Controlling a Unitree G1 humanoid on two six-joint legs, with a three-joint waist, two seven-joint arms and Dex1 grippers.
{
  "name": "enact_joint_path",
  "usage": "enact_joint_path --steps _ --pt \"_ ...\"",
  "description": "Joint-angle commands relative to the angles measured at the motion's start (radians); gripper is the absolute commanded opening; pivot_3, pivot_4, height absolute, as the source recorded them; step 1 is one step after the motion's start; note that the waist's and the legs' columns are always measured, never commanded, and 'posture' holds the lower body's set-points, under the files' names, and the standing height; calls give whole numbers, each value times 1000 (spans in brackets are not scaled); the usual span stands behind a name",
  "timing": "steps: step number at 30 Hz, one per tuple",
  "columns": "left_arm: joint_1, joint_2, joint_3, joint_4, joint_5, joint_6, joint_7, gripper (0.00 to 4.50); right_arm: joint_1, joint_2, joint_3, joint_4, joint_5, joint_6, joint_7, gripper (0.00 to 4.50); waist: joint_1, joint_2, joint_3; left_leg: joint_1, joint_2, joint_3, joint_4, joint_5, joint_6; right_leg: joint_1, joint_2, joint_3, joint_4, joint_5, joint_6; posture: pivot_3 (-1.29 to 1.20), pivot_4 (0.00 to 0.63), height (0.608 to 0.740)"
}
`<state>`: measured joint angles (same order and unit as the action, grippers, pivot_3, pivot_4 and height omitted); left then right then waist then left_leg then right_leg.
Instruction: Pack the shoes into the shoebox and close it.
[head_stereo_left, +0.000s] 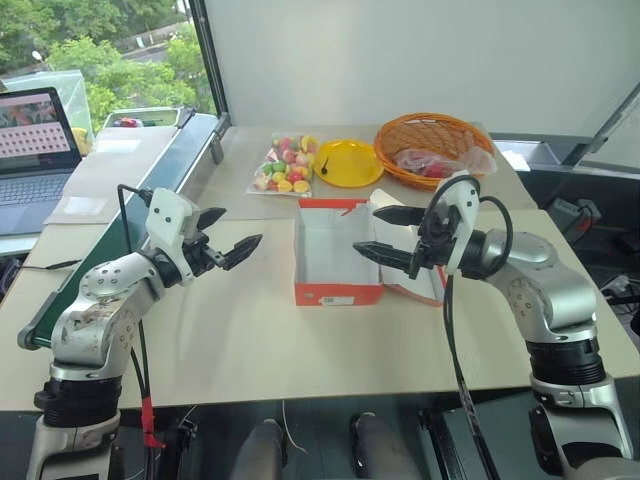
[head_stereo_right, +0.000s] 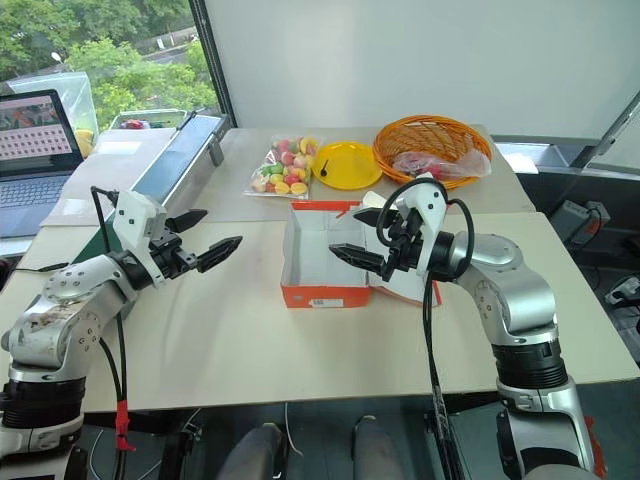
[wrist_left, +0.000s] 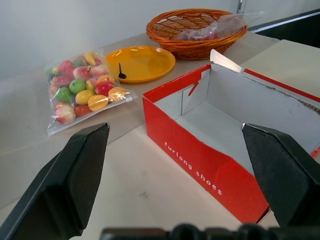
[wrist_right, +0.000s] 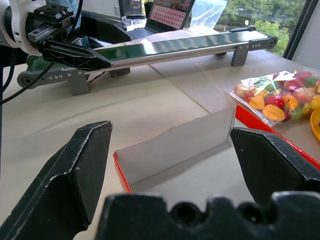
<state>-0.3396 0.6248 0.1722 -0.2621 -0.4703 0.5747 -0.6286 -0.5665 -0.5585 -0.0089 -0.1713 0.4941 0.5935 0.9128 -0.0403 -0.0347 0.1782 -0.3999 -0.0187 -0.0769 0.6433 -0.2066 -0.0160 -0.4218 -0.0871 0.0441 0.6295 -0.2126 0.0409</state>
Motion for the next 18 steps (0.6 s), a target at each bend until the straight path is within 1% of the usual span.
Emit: enact_joint_path --steps 1,3,7,11,18 --pt "-17 -5 41 1 -10 11 33 4500 -8 3 -16 -27 10 -31 -3 4417 1 0 0 0 0 0 0 0 0 0 0 0 0 0 0 0 150 740" --pt "-21 -38 105 26 -22 27 111 4500 -12 15 -12 -23 8 -31 -13 4417 0 0 0 1 0 0 0 0 0 0 0 0 0 0 0 0 150 740" --pt "-23 -69 132 22 8 15 191 4500 -26 32 -3 -10 6 -31 -17 4417 -2 0 0 1 1 0 0 0 0 0 1 0 1 0 0 0 150 740" --pt "-35 -95 85 26 68 -9 248 4500 -50 62 14 41 -9 -53 -14 4417 1 0 0 1 0 0 0 0 0 0 0 0 0 0 0 0 150 740" --pt "-25 -92 77 21 128 4 305 4500 -81 92 33 85 -24 -85 -3 4417 1 0 0 1 0 0 0 0 0 0 0 0 1 0 0 0 150 740"
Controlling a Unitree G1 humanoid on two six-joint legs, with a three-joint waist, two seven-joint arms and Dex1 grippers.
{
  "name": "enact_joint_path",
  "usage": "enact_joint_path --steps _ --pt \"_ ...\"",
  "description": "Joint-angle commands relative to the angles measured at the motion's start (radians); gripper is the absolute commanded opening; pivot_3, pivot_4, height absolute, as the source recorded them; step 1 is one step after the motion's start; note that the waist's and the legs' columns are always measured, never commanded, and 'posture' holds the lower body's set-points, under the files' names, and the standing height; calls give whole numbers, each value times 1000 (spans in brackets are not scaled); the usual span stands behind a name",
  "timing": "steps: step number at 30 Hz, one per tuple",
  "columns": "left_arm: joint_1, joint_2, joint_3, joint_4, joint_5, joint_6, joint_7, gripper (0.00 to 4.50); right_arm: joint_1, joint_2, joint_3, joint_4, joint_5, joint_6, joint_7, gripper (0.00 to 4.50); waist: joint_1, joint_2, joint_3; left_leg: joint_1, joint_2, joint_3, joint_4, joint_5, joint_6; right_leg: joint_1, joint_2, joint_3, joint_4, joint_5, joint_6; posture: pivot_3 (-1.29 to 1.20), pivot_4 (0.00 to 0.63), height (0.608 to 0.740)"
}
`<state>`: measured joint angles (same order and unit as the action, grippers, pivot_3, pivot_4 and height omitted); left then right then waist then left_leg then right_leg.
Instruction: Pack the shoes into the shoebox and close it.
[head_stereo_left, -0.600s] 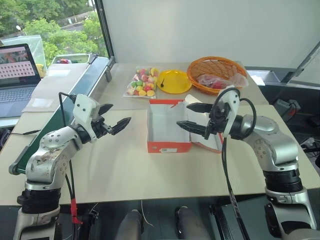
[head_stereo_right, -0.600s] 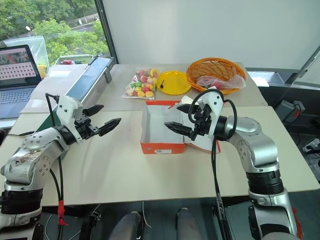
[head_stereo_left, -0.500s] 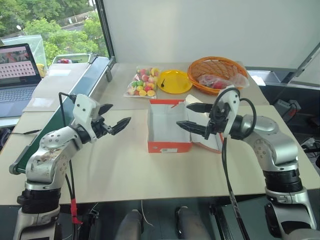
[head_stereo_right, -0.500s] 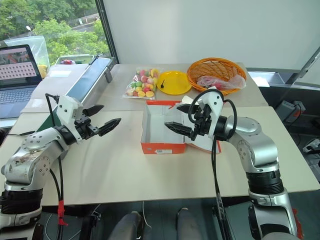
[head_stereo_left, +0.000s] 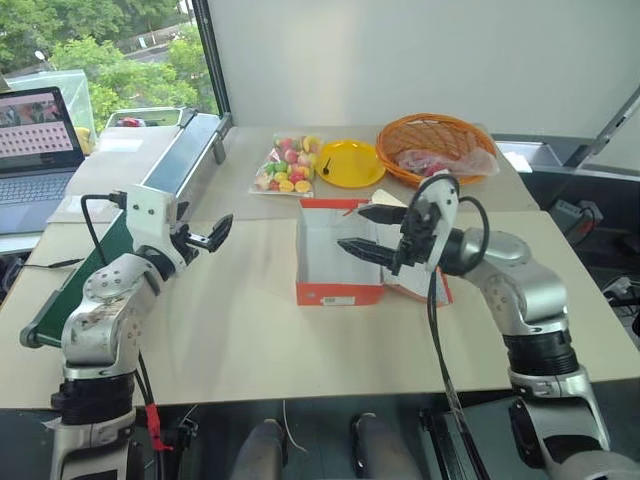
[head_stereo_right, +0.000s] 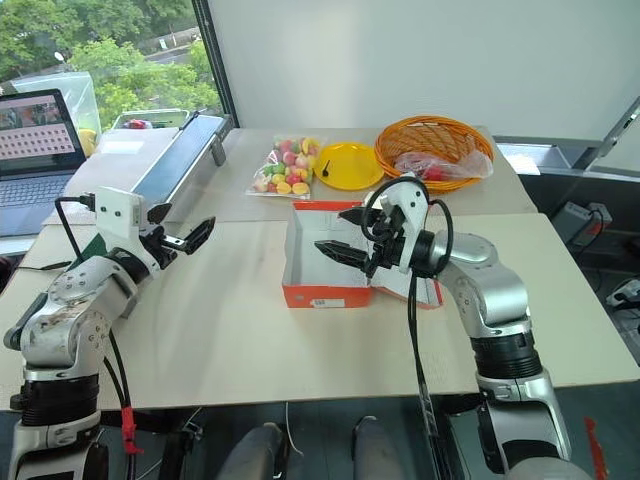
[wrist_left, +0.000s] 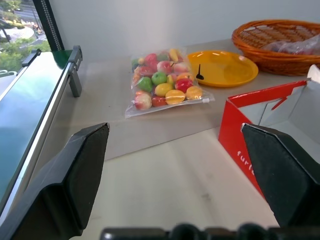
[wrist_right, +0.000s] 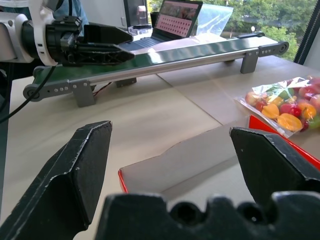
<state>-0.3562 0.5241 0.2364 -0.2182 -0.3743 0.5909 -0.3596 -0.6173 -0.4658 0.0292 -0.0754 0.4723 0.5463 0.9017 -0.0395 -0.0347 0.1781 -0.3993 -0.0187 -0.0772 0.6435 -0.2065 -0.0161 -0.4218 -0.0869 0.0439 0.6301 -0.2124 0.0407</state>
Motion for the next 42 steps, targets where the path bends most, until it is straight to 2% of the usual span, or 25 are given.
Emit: enact_joint_path --steps 1,13,25,31,42 --pt "-12 -2 23 -14 34 -17 50 4500 -34 0 -5 -6 -3 -40 10 4417 0 0 0 0 0 0 0 0 0 0 0 0 0 0 0 0 150 740" --pt "-56 -51 19 45 78 -23 135 4500 -47 36 -49 47 -20 -113 -28 4417 1 0 0 0 0 0 0 0 0 0 0 0 0 0 0 0 150 740" --pt "-108 -40 24 130 117 -46 152 4500 -29 59 -38 32 -23 -128 -75 4417 -1 0 0 0 0 0 0 0 0 0 0 0 1 0 0 0 150 740" --pt "-143 -6 25 213 138 -63 127 4500 -32 72 -30 13 -15 -126 -75 4417 -2 0 0 0 0 0 0 0 0 0 0 0 1 0 0 0 150 740" --pt "-166 109 65 424 116 -183 -34 4500 -69 83 -13 14 4 -108 -34 4417 -3 0 0 0 0 0 0 0 0 -1 0 0 1 0 0 0 150 740"
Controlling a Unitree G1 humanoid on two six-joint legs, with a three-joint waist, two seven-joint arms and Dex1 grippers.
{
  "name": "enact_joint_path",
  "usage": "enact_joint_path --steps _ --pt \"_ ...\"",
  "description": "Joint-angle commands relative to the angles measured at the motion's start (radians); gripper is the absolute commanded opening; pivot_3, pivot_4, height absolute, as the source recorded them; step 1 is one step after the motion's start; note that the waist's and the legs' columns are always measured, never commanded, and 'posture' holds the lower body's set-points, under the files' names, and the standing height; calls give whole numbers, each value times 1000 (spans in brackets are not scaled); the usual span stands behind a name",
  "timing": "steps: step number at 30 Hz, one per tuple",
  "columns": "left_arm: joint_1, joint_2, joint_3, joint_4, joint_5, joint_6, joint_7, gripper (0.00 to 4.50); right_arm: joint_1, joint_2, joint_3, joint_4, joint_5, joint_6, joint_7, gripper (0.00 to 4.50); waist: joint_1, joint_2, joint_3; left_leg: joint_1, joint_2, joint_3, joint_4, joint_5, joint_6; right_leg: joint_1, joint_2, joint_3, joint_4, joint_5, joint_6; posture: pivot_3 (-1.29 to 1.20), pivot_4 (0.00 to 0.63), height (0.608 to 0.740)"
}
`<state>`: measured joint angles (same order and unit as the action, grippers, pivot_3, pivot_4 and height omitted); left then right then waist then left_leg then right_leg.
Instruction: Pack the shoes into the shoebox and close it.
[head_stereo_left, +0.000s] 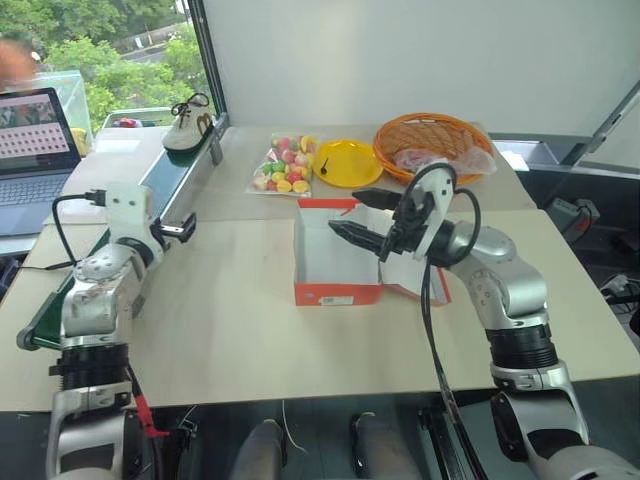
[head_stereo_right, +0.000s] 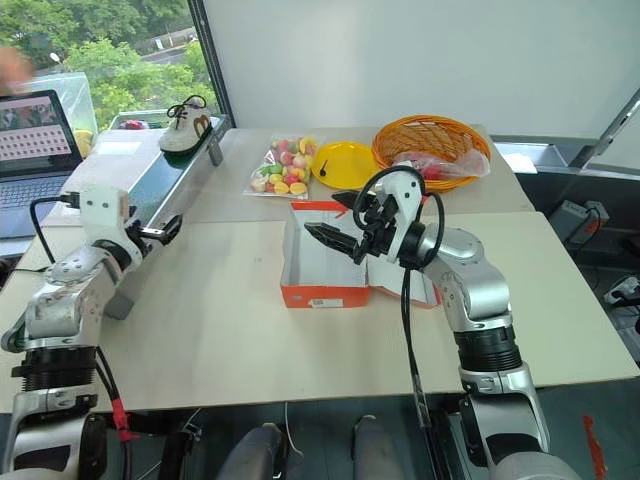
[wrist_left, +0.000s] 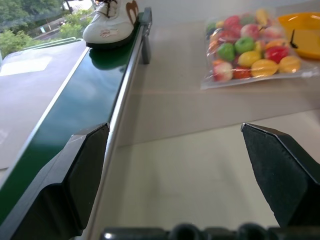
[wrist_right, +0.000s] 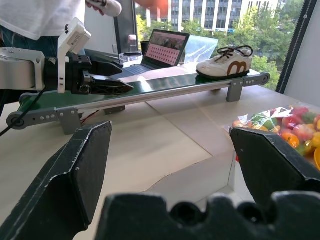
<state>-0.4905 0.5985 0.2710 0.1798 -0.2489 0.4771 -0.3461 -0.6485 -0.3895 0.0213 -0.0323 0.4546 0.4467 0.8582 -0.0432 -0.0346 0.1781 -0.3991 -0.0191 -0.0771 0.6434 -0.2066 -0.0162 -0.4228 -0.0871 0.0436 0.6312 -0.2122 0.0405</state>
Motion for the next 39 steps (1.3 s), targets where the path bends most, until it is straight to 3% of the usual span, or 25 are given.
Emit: enact_joint_path --steps 1,8,19,29,39 --pt "-41 44 33 52 -11 -96 -69 4500 -43 12 -3 -26 20 -9 9 4417 1 0 0 0 0 0 0 0 0 0 0 0 0 0 0 0 150 740" --pt "-182 169 48 400 2 -243 -198 4500 -47 22 2 -34 14 -4 7 4417 0 0 0 0 0 0 0 0 0 -1 0 -1 0 0 0 0 150 740" --pt "-397 274 6 824 58 -401 -360 4500 -46 29 6 -26 13 -8 10 4417 -1 0 0 -1 -1 0 0 0 0 -1 -1 -2 0 0 0 0 150 740" --pt "-399 332 16 993 89 -444 -371 4500 -36 32 6 -32 13 -4 10 4417 -4 -1 0 -1 0 0 0 0 0 -2 -1 -2 2 0 0 0 150 740" --pt "-365 348 23 1015 78 -438 -408 4500 -38 29 10 -29 12 -1 17 4417 1 -1 0 -1 -1 0 0 0 0 -1 -1 -3 2 0 0 0 150 740"
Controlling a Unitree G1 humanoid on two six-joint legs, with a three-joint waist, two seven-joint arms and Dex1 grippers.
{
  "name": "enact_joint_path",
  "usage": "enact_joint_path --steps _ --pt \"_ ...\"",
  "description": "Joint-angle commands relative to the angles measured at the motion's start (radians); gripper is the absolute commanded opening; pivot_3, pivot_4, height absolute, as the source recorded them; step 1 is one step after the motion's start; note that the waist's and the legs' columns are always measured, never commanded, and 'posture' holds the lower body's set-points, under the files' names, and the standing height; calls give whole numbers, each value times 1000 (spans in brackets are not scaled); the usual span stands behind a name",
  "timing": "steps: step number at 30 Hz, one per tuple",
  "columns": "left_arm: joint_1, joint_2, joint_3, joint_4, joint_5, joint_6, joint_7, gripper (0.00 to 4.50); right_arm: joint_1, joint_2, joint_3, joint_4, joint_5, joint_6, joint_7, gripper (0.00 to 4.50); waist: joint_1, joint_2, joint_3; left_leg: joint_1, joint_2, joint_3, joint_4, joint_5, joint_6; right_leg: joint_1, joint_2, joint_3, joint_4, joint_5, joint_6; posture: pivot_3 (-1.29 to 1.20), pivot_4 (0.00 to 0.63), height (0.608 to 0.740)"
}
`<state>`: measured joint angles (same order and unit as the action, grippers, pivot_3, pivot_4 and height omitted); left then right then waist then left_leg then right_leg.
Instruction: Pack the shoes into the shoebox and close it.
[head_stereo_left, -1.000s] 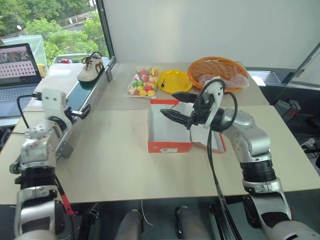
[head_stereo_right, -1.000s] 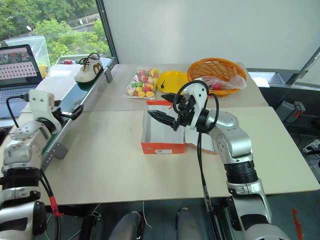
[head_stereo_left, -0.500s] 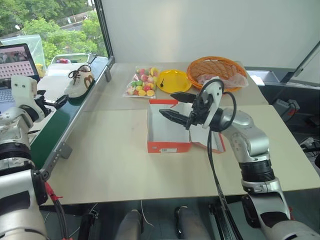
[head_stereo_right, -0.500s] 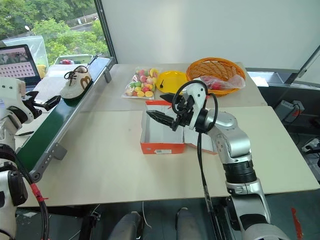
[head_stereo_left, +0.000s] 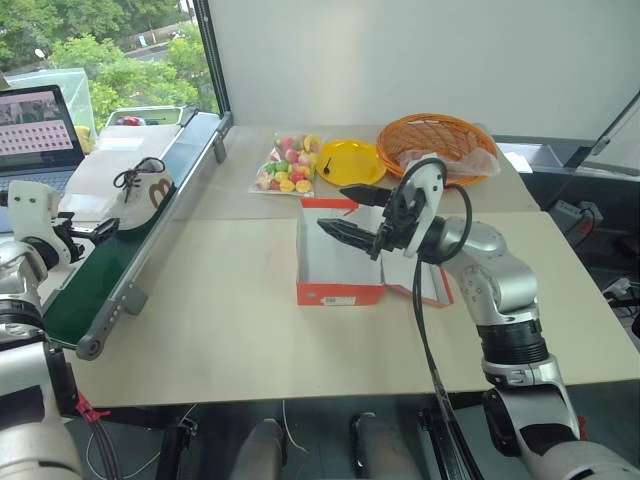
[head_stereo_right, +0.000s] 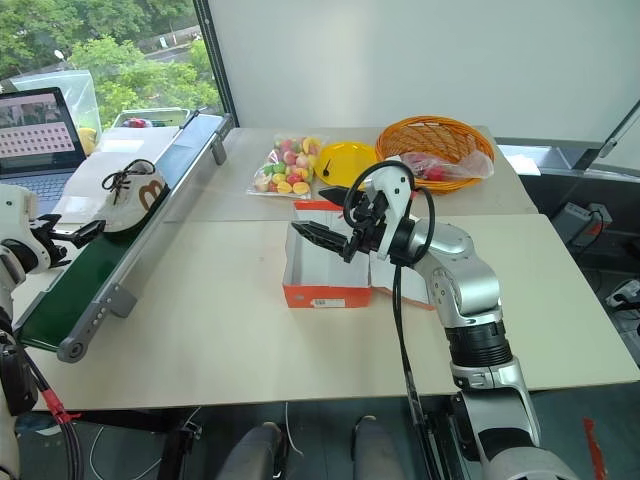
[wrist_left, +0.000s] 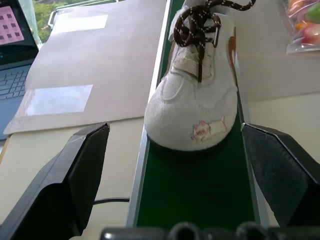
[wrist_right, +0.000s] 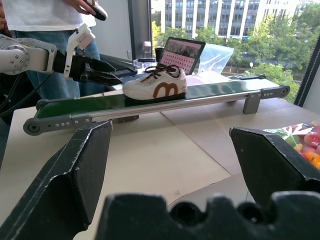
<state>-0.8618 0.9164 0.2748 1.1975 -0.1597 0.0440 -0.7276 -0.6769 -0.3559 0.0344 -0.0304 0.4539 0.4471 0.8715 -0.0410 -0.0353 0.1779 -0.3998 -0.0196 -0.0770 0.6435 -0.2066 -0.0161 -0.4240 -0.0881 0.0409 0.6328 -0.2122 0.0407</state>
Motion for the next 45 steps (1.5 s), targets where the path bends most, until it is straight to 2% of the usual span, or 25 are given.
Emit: enact_joint_path --steps 1,8,11,17,22,25,27,29,33,39,45 --pt "13 30 18 -3 -10 -2 -37 4500 -9 -5 -3 -31 12 -2 4 4417 -2 0 0 0 0 0 0 0 0 0 0 0 0 0 0 0 150 740" --pt "83 33 21 8 -10 65 -98 4500 -9 -13 1 -35 7 -2 9 4417 -8 0 0 1 0 0 0 0 0 -1 0 0 1 0 0 0 150 740" --pt "117 37 33 11 -16 80 -101 3817 -8 -18 0 -38 7 -1 8 4500 -5 0 0 1 0 0 0 0 0 -1 0 0 2 0 0 0 150 740" --pt "149 14 59 -37 -44 94 -131 1625 -2 -29 2 -46 9 4 6 4500 3 0 0 7 0 2 0 0 0 1 -1 0 8 -1 0 0 150 740" --pt "169 -16 51 -169 -63 139 -152 33 5 -32 3 -54 12 8 4 4500 18 0 0 10 0 2 0 0 0 4 -1 0 8 -1 1 0 150 740" --pt "237 -23 69 -318 -101 192 -183 33 9 -35 0 -66 17 19 1 4500 31 0 0 8 0 2 0 0 0 3 -1 0 8 -1 1 0 150 740" --pt "311 -45 98 -507 -159 253 -184 33 14 -40 2 -77 32 55 2 4500 32 0 0 7 -1 1 0 0 0 2 -2 -1 8 -1 0 0 150 740" --pt "373 -111 125 -773 -248 360 -127 33 18 -36 -3 -91 62 122 -11 4500 31 0 0 5 -1 1 1 0 0 2 -3 -1 8 -1 0 0 150 740" --pt "435 -220 123 -1074 -339 500 -27 33 17 -18 -19 -98 99 229 -68 4500 23 -3 0 0 0 0 2 0 0 -1 -2 -1 8 0 0 0 150 740" --pt "447 -407 18 -1281 -357 549 110 33 21 53 -42 -121 155 391 -212 4500 1 -3 -1 4 0 1 1 0 0 0 -2 0 7 0 -1 0 150 740" --pt "415 -478 -39 -1344 -379 589 159 33 0 121 -108 -107 195 470 -353 4500 -6 -3 0 4 0 1 1 0 0 -1 -1 1 7 0 -1 0 150 740"
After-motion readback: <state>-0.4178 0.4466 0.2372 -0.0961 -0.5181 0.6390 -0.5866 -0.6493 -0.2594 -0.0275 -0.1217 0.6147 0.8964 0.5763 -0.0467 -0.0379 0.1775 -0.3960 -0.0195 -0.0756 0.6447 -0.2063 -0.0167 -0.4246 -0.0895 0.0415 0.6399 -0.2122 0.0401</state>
